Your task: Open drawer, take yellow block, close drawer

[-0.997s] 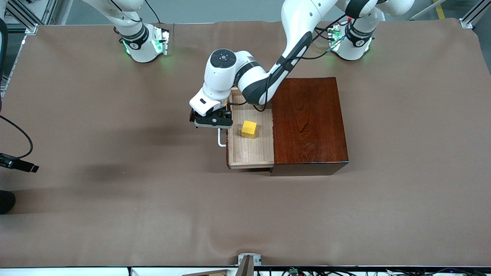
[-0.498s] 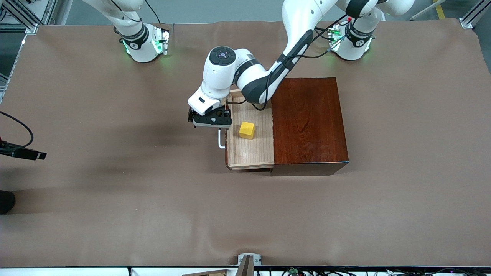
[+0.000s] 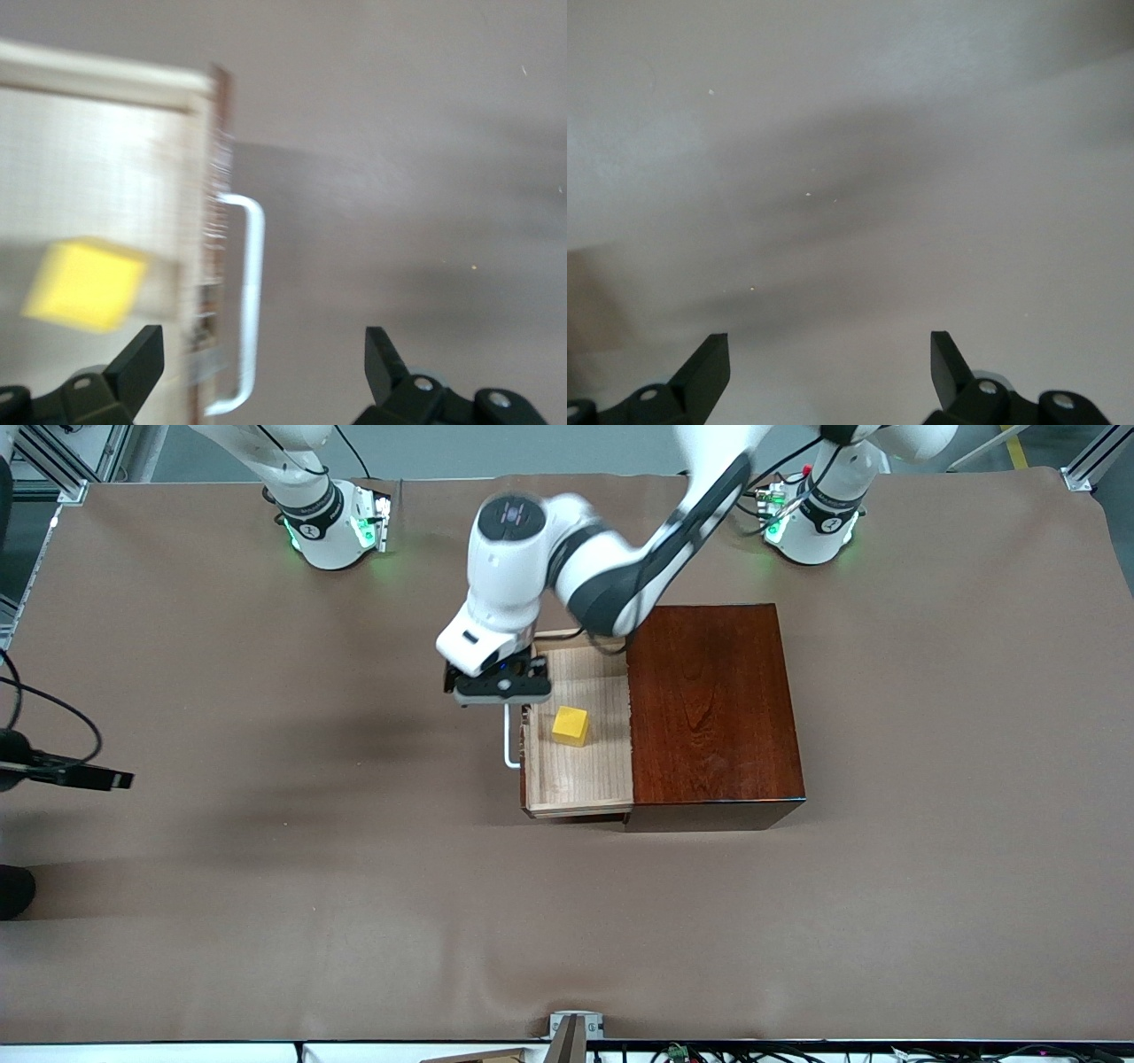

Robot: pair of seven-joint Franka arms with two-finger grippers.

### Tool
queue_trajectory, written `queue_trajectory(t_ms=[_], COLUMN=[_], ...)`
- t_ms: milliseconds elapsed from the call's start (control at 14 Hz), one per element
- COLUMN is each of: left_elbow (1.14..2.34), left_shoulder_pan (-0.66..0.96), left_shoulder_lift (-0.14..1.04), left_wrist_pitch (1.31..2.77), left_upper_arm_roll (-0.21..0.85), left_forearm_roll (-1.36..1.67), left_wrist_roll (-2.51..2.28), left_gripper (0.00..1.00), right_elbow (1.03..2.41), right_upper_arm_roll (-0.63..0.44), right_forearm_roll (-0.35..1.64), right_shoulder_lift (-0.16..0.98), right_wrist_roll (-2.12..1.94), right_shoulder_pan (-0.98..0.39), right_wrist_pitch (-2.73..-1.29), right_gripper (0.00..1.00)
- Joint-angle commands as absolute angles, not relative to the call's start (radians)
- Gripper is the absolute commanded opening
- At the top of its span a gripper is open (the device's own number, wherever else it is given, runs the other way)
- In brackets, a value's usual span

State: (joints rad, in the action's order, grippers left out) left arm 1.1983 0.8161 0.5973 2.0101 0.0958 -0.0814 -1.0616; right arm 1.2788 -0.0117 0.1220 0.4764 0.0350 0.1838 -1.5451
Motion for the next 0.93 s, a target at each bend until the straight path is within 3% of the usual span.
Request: queue_trajectory(t_ms=[0, 356, 854], left_elbow=[1.25, 1.279, 1.42], left_shoulder_pan=[0.718, 0.464, 0.137], left_shoulder_lift=[0.424, 0.226, 0.112], left_wrist_pitch=[1.841, 1.513, 1.488], left_upper_arm_roll=[0.097, 0.106, 0.106], left_forearm_roll=[-0.064, -0.048, -0.008], left_wrist_roll=[-1.051, -0.757, -0.411], left_gripper=[1.0, 1.0, 1.0], right_elbow=[1.273, 1.275, 1.27], right_upper_arm_roll=[-0.017, -0.017, -0.017], right_forearm_roll=[0.141, 0.143, 0.236], right_shoulder_lift=[0.488, 0.497, 0.506], right_wrist_roll=[0.049, 0.334, 0.829], right_shoulder_pan=[0.123, -0.036, -0.218], right_wrist_pitch=[-1.54, -1.555, -1.666], right_gripper=[1.0, 1.0, 1.0])
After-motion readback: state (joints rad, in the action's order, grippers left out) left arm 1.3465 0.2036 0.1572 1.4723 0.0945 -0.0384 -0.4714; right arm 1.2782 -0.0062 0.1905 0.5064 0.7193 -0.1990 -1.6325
